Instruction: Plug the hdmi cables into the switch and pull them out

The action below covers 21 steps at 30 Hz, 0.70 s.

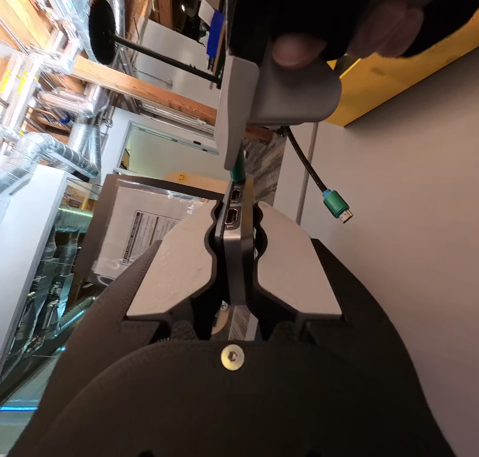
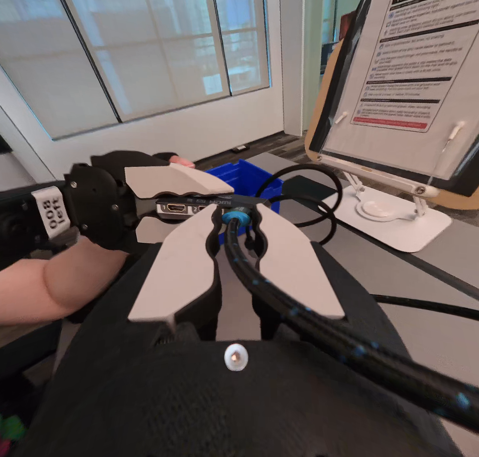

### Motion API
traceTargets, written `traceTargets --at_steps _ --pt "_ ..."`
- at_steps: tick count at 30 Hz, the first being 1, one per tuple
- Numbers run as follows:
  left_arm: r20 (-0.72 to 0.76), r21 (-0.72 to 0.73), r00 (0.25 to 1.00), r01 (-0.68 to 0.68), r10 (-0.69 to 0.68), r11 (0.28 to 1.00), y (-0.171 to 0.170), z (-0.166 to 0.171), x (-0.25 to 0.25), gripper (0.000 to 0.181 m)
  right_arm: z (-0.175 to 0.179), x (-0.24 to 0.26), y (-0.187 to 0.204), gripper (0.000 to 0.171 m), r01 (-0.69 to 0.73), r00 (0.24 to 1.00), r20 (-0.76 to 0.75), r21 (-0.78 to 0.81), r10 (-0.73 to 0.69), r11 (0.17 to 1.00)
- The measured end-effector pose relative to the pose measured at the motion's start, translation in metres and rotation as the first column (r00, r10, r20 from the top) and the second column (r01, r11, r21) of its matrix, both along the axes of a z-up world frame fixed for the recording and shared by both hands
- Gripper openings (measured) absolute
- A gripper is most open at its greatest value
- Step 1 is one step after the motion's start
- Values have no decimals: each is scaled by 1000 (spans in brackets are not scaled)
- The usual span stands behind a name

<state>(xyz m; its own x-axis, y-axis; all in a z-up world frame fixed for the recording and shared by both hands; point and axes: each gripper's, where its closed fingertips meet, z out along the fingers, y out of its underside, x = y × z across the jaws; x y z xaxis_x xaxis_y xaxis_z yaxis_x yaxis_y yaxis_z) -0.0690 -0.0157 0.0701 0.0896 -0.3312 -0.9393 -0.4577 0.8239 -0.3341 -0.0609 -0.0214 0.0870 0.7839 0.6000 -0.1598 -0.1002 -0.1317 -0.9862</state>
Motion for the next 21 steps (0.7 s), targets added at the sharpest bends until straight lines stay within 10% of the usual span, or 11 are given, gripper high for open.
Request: traceTargets --at_steps 8,16,21 --pt "20 -19 998 -67 67 998 6 -5 7 21 -2 6 -1 22 195 951 232 62 -204 979" --pt "23 -41 997 -73 74 996 4 -5 9 22 -3 11 -4 23 122 987 109 -25 -119 992" --pt "37 -89 991 -122 125 989 12 -7 8 21 -2 7 -2 22 307 882 338 116 -328 945"
